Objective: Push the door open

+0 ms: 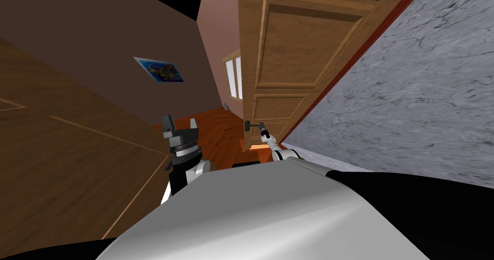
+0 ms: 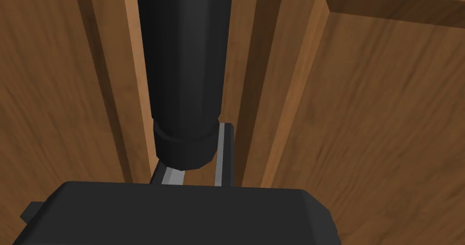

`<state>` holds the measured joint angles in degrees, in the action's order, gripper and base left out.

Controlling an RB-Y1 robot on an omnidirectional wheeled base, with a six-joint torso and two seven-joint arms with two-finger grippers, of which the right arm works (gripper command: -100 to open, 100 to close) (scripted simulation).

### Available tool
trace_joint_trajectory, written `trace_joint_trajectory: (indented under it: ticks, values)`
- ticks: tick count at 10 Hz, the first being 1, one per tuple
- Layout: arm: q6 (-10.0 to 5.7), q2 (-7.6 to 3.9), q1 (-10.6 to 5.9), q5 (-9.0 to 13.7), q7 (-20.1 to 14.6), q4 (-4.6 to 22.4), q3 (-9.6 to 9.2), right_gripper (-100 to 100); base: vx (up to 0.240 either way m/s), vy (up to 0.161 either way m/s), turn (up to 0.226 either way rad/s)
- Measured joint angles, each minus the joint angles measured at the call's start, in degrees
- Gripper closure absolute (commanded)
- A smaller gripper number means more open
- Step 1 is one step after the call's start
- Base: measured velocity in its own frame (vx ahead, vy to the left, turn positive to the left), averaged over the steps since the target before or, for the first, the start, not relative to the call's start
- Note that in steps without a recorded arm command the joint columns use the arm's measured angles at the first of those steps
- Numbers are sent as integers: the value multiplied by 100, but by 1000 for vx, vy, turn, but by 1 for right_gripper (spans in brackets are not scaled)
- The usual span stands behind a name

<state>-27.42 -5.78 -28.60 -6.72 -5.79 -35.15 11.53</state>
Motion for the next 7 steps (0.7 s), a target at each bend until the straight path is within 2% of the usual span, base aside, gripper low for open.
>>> trace_joint_trajectory:
  ticks: [1,7]
  values:
    - [51,-46,56,12,21,-175,46,-100,-22,-5,75]
    - [-2,52,-3,515,631,-128,151,-100,-96,21,65]
